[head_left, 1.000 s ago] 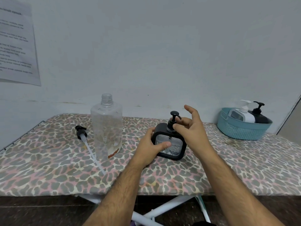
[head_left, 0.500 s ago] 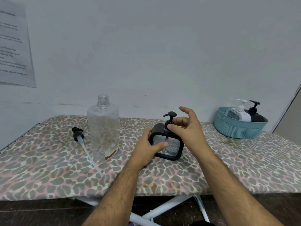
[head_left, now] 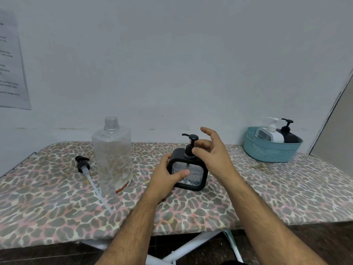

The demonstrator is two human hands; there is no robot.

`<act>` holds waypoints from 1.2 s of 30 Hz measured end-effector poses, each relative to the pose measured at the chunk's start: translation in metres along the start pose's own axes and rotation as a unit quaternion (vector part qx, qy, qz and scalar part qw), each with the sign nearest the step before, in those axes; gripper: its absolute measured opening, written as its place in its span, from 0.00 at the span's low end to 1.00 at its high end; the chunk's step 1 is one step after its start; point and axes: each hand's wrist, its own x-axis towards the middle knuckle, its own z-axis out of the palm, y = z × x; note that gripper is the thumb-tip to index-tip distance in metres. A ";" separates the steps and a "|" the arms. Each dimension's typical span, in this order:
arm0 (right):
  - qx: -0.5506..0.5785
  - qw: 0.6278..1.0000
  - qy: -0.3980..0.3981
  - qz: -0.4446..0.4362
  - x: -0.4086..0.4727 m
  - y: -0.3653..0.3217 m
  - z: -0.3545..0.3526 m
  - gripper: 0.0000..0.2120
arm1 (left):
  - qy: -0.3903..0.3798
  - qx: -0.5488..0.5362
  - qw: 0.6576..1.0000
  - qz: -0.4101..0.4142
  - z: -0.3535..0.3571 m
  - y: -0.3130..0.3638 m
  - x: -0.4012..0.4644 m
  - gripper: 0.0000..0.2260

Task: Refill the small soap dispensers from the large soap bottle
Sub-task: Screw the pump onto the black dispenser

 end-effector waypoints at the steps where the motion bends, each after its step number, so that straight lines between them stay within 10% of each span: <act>1: 0.004 1.000 -0.004 -0.001 -0.001 -0.001 0.000 0.30 | 0.000 0.001 1.000 0.000 0.000 0.000 0.000 0.26; 36: -0.024 1.000 0.004 -0.008 0.002 0.003 -0.001 0.32 | 0.005 0.017 1.000 -0.001 0.000 0.003 -0.002 0.26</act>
